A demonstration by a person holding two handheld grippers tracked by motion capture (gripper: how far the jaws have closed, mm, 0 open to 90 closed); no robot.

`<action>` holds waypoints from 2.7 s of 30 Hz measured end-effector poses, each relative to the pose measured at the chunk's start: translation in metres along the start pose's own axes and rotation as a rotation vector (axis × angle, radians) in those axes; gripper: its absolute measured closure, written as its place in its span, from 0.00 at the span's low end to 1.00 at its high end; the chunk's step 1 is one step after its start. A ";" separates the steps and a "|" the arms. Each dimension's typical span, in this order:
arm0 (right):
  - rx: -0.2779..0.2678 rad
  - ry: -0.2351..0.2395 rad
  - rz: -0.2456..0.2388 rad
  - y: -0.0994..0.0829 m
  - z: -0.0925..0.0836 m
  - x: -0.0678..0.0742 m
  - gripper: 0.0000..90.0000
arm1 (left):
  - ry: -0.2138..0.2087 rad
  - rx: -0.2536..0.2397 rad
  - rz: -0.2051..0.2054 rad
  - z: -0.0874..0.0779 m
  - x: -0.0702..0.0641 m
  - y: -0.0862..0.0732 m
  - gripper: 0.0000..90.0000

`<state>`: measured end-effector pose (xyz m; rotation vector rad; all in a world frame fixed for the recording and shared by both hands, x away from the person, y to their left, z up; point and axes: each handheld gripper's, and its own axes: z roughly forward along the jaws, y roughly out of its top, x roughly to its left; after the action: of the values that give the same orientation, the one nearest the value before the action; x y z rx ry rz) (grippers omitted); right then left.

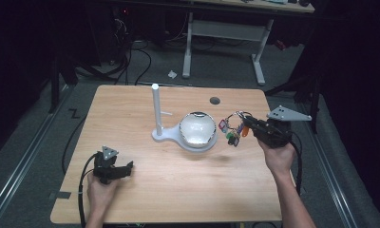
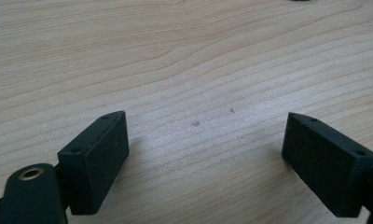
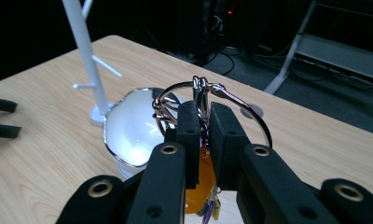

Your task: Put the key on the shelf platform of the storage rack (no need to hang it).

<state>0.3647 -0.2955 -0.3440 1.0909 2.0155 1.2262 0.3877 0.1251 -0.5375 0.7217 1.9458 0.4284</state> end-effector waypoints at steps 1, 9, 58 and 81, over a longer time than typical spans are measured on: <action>-0.001 0.007 0.003 0.002 0.000 0.002 0.93 | 0.000 0.000 -0.001 0.000 0.000 0.000 0.17; -0.023 0.047 -0.025 0.020 -0.001 0.013 0.93 | 0.000 0.000 0.001 0.000 0.000 0.000 0.17; 0.044 0.159 -0.092 0.043 0.075 0.053 0.93 | -0.002 0.002 0.002 0.000 0.000 0.000 0.17; 0.114 0.155 -0.061 0.017 0.106 0.050 0.93 | -0.002 0.002 0.002 0.000 0.000 0.000 0.17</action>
<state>0.4258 -0.1995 -0.3772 1.0058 2.2435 1.2101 0.3876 0.1254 -0.5375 0.7247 1.9440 0.4270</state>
